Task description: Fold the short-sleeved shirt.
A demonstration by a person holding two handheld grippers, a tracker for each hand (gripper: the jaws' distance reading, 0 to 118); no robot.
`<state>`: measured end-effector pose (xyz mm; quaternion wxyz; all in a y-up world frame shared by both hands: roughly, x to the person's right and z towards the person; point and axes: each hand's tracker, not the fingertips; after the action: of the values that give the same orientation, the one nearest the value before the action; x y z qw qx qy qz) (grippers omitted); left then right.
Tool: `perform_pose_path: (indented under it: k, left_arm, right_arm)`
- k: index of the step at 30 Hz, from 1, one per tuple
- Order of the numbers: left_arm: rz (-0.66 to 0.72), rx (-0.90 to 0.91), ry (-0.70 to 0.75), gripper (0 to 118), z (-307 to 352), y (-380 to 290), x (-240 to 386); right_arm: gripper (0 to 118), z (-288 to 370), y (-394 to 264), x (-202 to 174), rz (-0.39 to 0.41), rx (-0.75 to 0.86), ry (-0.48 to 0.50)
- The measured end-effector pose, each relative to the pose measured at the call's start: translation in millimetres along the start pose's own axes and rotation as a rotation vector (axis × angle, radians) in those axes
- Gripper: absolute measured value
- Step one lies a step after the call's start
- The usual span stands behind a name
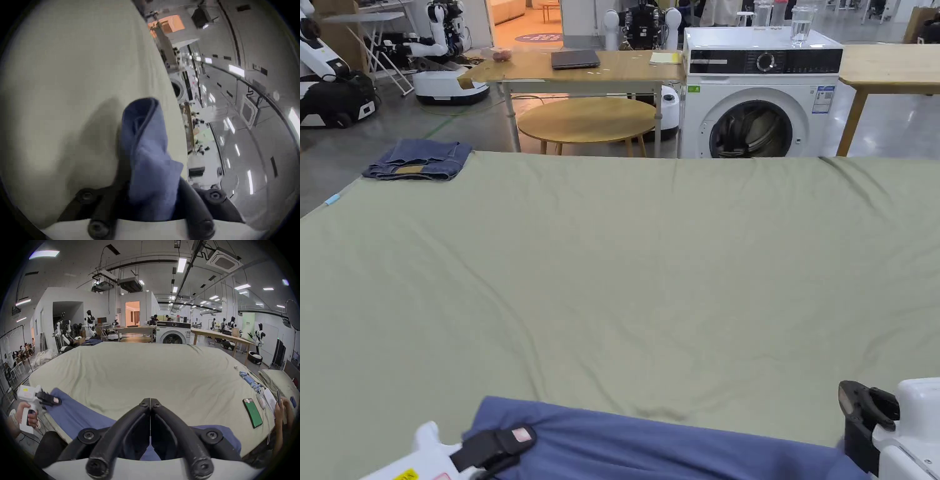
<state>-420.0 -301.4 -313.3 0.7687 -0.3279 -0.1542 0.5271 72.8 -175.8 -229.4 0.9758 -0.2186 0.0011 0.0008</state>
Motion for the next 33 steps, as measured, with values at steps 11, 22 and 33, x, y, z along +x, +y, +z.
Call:
perform_pose_path:
  k: [11, 22, 33]
  left_arm:
    - [-1.103, 0.021, 0.414, 0, -26, -81, 141]
    - [-1.559, -0.271, 0.549, 19, -123, -212, 145]
    - [-0.846, -0.054, 0.239, 92, -51, -125, 175]
  right_arm:
    - [0, 6, 0, 4, 0.006, -0.005, 0.021]
    - [0, 21, -15, 24, -0.016, -0.010, 0.037]
    - [0, 17, -13, 31, -0.046, -0.043, 0.092]
